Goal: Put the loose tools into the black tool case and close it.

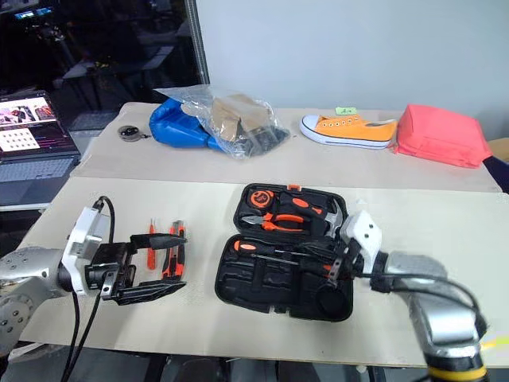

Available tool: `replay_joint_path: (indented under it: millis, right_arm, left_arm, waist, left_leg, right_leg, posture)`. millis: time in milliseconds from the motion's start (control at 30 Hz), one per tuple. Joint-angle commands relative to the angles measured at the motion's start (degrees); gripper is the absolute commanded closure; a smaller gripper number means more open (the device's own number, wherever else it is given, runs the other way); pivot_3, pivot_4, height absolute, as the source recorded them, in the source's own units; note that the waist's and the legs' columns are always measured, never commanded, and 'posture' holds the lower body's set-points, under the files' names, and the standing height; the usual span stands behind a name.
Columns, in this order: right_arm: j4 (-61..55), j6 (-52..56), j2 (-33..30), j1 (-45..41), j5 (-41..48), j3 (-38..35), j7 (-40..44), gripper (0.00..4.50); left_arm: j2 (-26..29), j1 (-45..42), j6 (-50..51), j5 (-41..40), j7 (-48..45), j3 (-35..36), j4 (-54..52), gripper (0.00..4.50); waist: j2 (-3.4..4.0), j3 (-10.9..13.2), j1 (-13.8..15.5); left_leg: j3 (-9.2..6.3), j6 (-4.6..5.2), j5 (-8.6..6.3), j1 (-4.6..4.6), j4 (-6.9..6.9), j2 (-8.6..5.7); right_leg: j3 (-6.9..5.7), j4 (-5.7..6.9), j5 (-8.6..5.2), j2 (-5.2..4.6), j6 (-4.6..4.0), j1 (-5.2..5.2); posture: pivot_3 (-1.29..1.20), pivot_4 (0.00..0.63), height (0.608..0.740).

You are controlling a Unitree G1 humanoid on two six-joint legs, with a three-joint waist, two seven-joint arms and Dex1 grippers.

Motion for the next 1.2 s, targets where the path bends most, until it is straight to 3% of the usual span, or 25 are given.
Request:
replay_joint_path:
  millis: [33,167,333,433,533,700,800,967,1033,1200]
  right_arm:
    - [1.19,-6.16,-1.48,2.63,-5.43,4.67,-1.0,4.44]
    - [7.5,-12.08,-6.98,2.18,-15.23,11.2,-1.03,4.44]
    - [10.97,-15.16,-8.2,-0.56,-16.2,11.86,-2.15,4.44]
    - [6.91,-17.42,-5.11,-1.15,-9.31,6.26,-3.92,4.44]
    - [0.07,-14.26,-3.22,-0.5,3.85,-0.27,-1.62,4.44]
    - [-7.61,-6.1,-9.4,-2.55,18.87,-5.06,5.11,3.2]
    - [-9.37,-3.23,-12.59,-6.77,23.56,-5.05,7.63,2.1]
    - [-9.29,-1.92,-15.91,-11.29,25.83,-3.31,12.75,0.31]
    - [-8.41,-2.82,-16.5,-12.18,24.63,-2.45,14.28,0.03]
    - [-6.91,-4.67,-16.02,-13.1,21.48,-0.64,15.18,0.03]
  left_arm:
    - [-0.02,-0.89,-1.64,0.32,0.15,0.65,0.19,0.0]
    - [-0.33,-0.53,-1.98,0.88,0.76,0.2,-0.03,0.0]
    - [-1.5,0.47,-2.17,1.66,3.09,0.2,-1.06,0.0]
    - [-4.38,1.14,-1.46,2.66,10.15,1.45,-1.45,0.0]
    - [-8.53,1.58,-1.09,6.62,20.96,1.92,-2.44,0.0]
    - [-12.4,-0.46,13.6,7.58,42.67,4.47,-4.21,0.0]
    - [-14.84,-1.88,23.35,4.36,51.76,7.85,-4.68,0.0]
    - [-18.14,0.56,30.83,7.89,61.81,8.81,-7.66,0.0]
    - [-19.55,1.42,32.97,8.7,64.14,8.47,-8.7,0.0]
    - [-21.39,1.92,34.55,11.5,67.32,7.03,-9.51,0.0]
  waist:
    - [-0.01,0.0,-0.01]
    - [-0.13,-0.11,-0.19]
    - [-0.49,-0.24,-0.16]
    - [-0.51,-0.23,-0.01]
    - [-0.23,-0.04,0.39]
    - [-0.22,-0.01,0.44]
    - [-0.33,0.06,0.28]
    - [-0.38,0.1,0.52]
    - [-0.41,0.11,0.59]
    - [-0.43,0.12,0.86]
  left_leg:
    - [0.0,0.0,0.0,0.01,0.01,0.0]
    - [0.15,-0.01,0.0,0.21,0.0,-0.01]
    - [0.14,-0.01,-0.01,0.78,-0.03,0.08]
    - [0.1,-0.03,-0.02,1.13,-0.04,0.12]
    - [0.14,-0.02,-0.01,1.05,-0.03,0.1]
    - [0.09,-0.02,-0.02,0.87,-0.03,0.1]
    - [0.0,-0.11,-0.1,0.81,-0.06,0.11]
    - [-0.09,-0.22,-0.17,0.73,-0.06,0.04]
    - [-0.08,-0.25,-0.19,0.68,-0.07,0.02]
    - [-0.14,-0.25,-0.19,0.61,-0.06,-0.02]
  right_leg:
    - [-0.01,-0.01,0.0,-0.01,0.0,0.03]
    - [0.11,-0.04,-0.01,-0.09,0.02,0.18]
    - [0.03,-0.12,-0.11,-0.05,0.07,0.8]
    - [0.09,-0.2,-0.24,-0.1,0.19,1.17]
    - [0.17,-0.17,-0.19,-0.18,0.25,1.11]
    - [0.18,-0.17,-0.16,-0.12,0.31,1.02]
    - [0.15,-0.18,-0.16,-0.04,0.3,0.96]
    - [0.06,-0.31,-0.13,-0.1,0.23,0.97]
    - [0.04,-0.41,-0.04,-0.13,0.08,0.97]
    - [-0.03,-0.47,-0.02,-0.19,0.06,0.97]
  posture:
    - [0.0,0.15,0.74]
    - [0.0,0.15,0.74]
    - [0.0,0.15,0.74]
    - [0.0,0.15,0.74]
    - [0.0,0.15,0.74]
    - [0.0,0.15,0.74]
    - [0.0,0.15,0.74]
    - [0.0,0.15,0.74]
    - [0.0,0.15,0.74]
    - [0.0,0.15,0.74]
